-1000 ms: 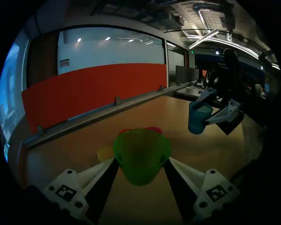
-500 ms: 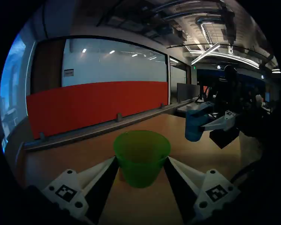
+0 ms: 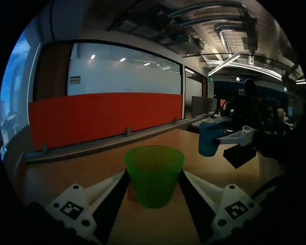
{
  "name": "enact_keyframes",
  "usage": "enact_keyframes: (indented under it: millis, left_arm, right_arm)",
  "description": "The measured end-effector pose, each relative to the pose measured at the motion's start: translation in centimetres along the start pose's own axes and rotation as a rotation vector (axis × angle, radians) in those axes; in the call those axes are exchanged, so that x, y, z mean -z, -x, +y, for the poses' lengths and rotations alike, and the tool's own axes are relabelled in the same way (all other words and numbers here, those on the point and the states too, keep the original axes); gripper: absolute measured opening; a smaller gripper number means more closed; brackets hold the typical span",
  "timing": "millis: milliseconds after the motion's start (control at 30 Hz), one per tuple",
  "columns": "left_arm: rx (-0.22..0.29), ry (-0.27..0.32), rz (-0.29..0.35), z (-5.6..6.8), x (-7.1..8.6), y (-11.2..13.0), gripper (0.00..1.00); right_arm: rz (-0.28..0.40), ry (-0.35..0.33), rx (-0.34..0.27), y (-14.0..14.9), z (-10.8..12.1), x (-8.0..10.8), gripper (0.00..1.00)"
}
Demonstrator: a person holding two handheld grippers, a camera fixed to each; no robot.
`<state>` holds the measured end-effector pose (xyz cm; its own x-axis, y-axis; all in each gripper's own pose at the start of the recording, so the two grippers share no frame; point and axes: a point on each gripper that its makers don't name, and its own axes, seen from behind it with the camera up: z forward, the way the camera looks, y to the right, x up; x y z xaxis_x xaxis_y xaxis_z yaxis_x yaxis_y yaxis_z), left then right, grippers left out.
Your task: Pour water
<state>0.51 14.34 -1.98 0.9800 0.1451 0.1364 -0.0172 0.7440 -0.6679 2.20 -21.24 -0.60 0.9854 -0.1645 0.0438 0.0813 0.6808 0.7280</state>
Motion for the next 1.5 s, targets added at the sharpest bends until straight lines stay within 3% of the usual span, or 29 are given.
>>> enact_keyframes:
  millis: [567,800,1000,1500]
  left_arm:
    - [-0.008,0.011,0.026,0.5,-0.2,0.6,0.83]
    - [-0.027,0.03,0.044,1.3,-0.3,0.6,0.83]
    - [-0.058,0.037,0.044,2.0,-0.5,1.1,0.83]
    - [-0.067,0.079,0.07,4.3,-1.3,1.4,0.83]
  right_arm:
    - [0.01,-0.009,0.009,-0.5,-0.2,-0.5,0.89]
    - [0.015,-0.013,0.034,-1.2,-0.1,-0.6,0.9]
    - [0.015,-0.023,0.072,-2.0,-0.2,-0.9,0.89]
    - [0.027,-0.031,0.23,-5.5,0.0,-1.9,0.89]
